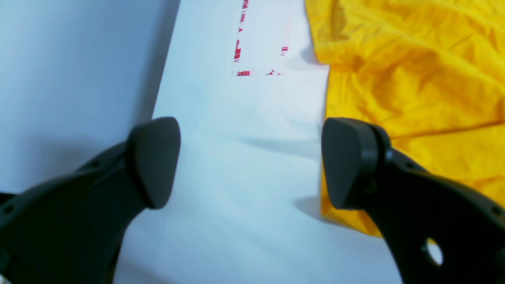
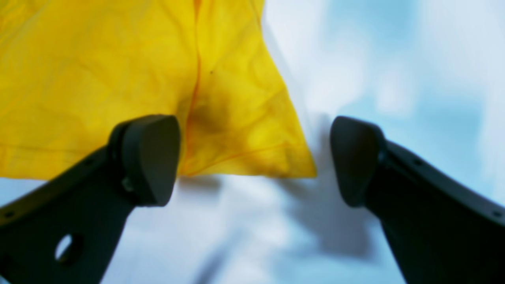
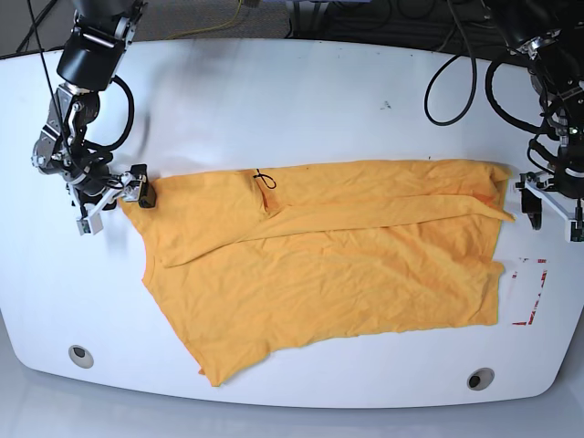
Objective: Layout the t-shirt on the table in an organized manner, then fold the t-shirt properly
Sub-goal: 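Open both grippers, release the folded edge, and regrasp the shirt edge, then pull the grasped edges back up toward the collar with both grippers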
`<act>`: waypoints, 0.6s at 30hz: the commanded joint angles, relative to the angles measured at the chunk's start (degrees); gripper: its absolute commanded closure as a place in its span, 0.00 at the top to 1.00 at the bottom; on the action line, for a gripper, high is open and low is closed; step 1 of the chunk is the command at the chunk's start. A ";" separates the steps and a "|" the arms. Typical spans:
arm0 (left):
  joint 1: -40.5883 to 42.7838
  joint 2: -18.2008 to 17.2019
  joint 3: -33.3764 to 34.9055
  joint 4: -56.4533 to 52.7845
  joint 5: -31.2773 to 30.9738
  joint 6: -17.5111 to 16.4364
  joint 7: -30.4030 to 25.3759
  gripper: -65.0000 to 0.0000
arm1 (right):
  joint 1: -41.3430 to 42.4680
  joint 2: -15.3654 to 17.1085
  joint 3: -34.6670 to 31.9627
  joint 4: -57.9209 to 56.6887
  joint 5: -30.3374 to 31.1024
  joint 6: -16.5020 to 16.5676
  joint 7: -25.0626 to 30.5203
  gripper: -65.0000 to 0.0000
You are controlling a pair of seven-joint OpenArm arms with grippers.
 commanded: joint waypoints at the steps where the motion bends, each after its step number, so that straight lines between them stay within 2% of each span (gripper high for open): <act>1: -0.67 -1.13 -1.66 0.95 0.22 0.64 -0.97 0.82 | 1.05 1.02 0.22 0.85 0.99 0.34 1.31 0.78; 3: -0.67 -1.13 -2.01 0.95 0.22 0.64 -0.97 0.82 | 1.05 0.93 0.22 0.85 0.99 0.34 1.31 0.70; 9: -0.41 -1.13 -2.10 0.86 0.22 0.64 -0.97 0.82 | 1.05 0.85 0.22 0.85 1.35 0.34 1.31 0.30; 13: -0.32 -1.13 -2.10 0.77 0.22 0.55 -0.97 0.82 | 0.96 0.85 0.05 0.85 1.35 0.34 1.05 0.09; 18: -0.32 -0.95 -1.83 0.51 0.05 0.29 -0.88 0.82 | -0.01 0.85 -0.04 0.85 1.35 0.34 1.05 0.06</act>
